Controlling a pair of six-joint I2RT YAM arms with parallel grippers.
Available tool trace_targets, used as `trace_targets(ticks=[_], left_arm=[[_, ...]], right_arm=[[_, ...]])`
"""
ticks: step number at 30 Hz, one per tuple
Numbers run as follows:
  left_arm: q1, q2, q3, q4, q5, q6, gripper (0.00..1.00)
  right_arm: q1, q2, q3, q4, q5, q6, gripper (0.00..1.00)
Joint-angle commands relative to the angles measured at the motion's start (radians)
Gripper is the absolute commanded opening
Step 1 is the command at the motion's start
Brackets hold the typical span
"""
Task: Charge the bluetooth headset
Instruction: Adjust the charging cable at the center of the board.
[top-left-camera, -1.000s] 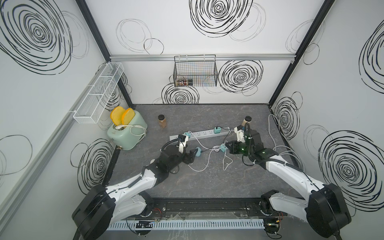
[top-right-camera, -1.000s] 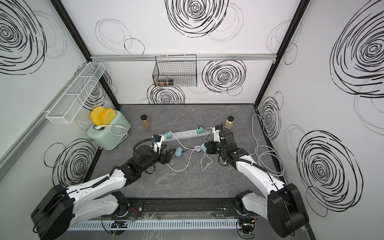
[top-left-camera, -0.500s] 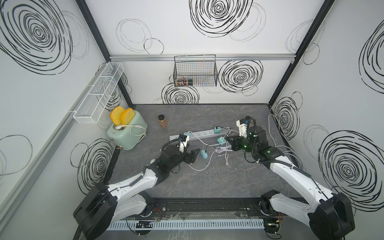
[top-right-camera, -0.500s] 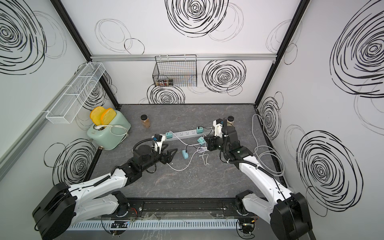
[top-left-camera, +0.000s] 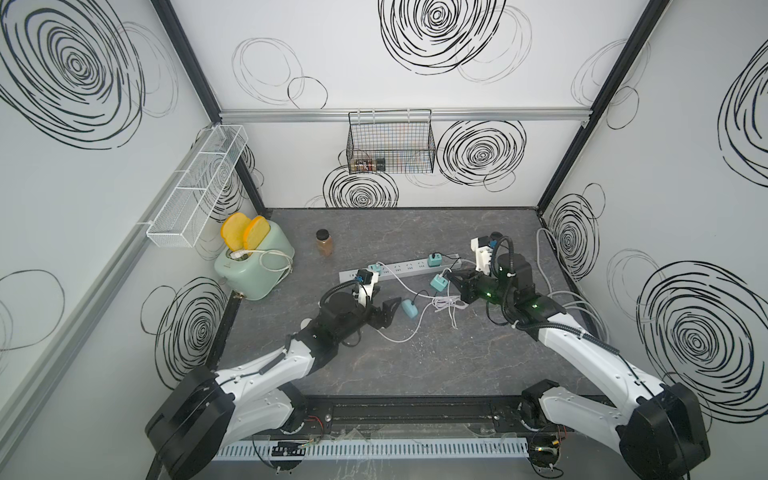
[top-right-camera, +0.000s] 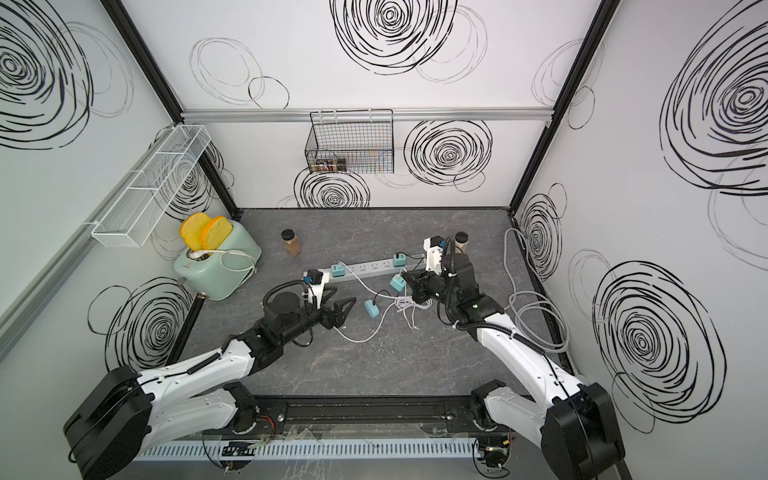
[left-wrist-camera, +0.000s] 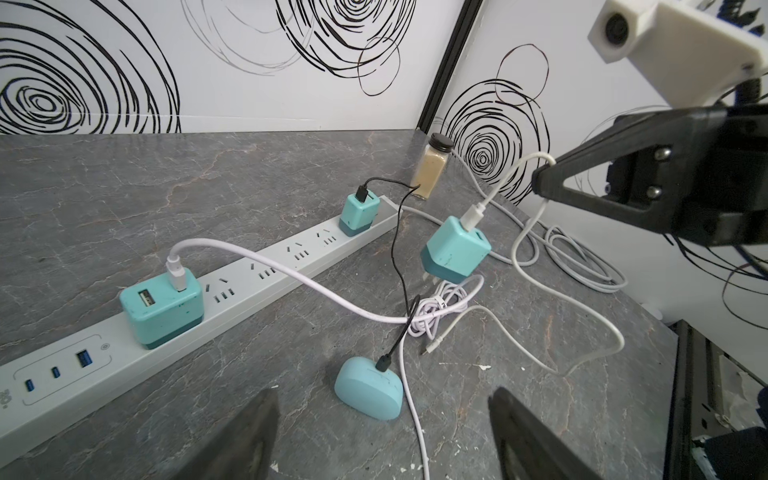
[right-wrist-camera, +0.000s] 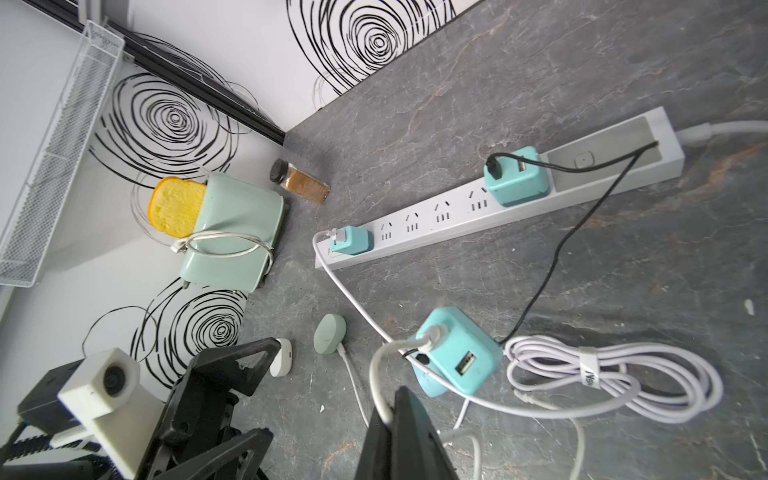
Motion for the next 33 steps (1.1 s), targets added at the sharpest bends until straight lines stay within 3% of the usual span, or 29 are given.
trace_targets(ticks=[1, 12, 20, 28, 33], left_arm=[[-0.006, -0.039, -0.036, 0.144, 0.010, 0.009, 0.84], [-0.020, -0.045, -0.068, 0.265, 0.073, 0.047, 0.86], [-0.016, -0.153, -0.112, 0.147, -0.047, -0.006, 0.85], [0.003, -0.246, -0.130, -0.014, -0.079, -0.064, 0.84], [0.014, -0.284, -0.141, -0.039, -0.081, -0.077, 0.84]], right_arm=[[0.009, -0.071, 0.053, 0.004, 0.009, -0.009, 0.08], [0.010, -0.184, 0.110, -0.079, -0.072, 0.029, 0.08], [0.027, -0.220, 0.051, -0.013, -0.137, 0.199, 0.09], [0.157, -0.225, -0.082, 0.064, -0.034, 0.367, 0.08], [0.164, -0.226, -0.179, 0.028, 0.064, 0.469, 0.07]])
